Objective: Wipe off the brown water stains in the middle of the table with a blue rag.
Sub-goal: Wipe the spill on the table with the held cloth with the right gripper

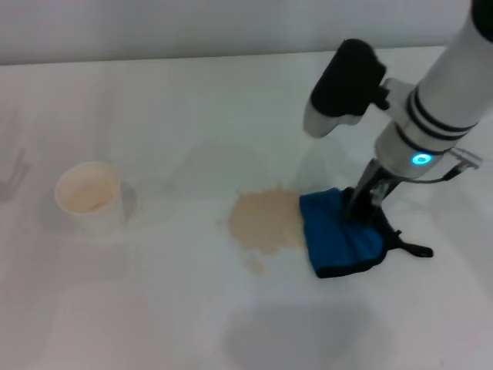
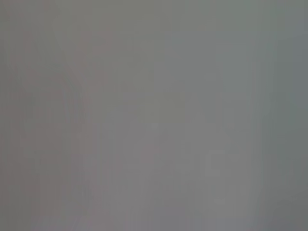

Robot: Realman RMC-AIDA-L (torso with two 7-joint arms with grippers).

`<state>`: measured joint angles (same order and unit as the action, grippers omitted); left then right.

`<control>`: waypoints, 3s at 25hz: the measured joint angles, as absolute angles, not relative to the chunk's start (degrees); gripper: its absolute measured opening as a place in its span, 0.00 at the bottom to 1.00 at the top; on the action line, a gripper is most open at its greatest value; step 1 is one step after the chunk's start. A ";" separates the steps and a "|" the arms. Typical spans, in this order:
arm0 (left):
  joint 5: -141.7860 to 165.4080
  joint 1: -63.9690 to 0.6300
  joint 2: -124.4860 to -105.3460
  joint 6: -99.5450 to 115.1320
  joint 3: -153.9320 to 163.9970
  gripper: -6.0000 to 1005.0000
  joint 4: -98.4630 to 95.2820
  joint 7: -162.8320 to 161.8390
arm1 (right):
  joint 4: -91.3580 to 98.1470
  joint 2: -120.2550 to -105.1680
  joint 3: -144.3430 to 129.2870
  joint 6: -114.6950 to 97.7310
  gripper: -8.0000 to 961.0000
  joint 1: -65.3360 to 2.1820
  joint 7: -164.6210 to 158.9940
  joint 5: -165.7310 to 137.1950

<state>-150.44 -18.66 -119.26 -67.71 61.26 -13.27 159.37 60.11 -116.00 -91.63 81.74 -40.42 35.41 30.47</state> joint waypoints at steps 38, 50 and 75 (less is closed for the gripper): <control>-150.22 -16.59 -119.35 -74.44 63.02 0.88 -12.30 159.40 | 58.60 -116.19 -121.08 79.21 0.03 -55.10 43.46 60.14; -150.57 -16.38 -119.35 -75.08 62.90 0.88 -12.30 159.39 | 48.61 -116.20 -121.01 64.03 0.03 -59.69 41.73 59.10; -150.65 -16.32 -119.40 -75.15 62.69 0.88 -12.30 159.25 | 39.98 -115.72 -102.71 51.67 0.03 -58.70 28.94 22.99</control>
<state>-150.65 -16.32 -119.40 -75.15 62.69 -12.30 159.26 39.98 -115.72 -102.71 51.67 -58.70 28.94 22.99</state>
